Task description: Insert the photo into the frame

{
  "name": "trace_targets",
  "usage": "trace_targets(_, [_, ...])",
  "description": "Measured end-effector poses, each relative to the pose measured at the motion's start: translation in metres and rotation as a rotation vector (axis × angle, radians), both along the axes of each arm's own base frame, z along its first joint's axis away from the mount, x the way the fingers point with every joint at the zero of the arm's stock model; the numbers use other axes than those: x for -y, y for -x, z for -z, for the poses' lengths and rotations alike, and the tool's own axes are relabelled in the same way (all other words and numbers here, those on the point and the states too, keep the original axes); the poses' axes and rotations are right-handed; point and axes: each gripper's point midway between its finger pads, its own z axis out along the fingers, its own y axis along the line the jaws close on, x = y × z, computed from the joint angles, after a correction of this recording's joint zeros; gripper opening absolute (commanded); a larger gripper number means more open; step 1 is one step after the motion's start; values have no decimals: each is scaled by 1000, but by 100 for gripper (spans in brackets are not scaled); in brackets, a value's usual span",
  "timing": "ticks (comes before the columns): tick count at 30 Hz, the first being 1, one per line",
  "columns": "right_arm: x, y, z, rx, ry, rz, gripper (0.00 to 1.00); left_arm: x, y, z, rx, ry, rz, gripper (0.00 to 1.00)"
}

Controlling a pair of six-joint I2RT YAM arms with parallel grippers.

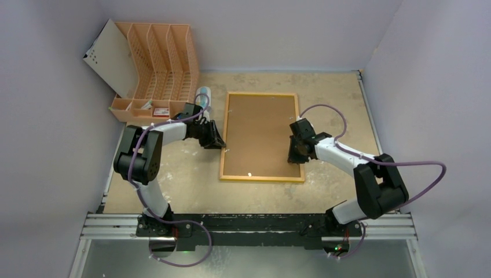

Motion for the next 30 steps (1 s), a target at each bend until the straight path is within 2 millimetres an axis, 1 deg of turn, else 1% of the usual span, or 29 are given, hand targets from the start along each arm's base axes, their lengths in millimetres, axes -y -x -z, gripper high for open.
trace_targets(10, [6,-1,1,-10,27,48,21,0,0,0,-4,-1,0,25])
trace_targets(15, [17,-7,0,-1,44,92,20,0,0,0,-6,-2,0,25])
trace_targets(21, [18,-7,0,-1,48,94,20,-1,0,0,-9,-5,-1,25])
trace_targets(25, [28,-13,-2,20,81,116,21,-1,0,0,-9,-6,-1,24])
trace_targets(30, [29,-22,-7,66,91,107,23,-1,0,0,-10,-8,-2,25])
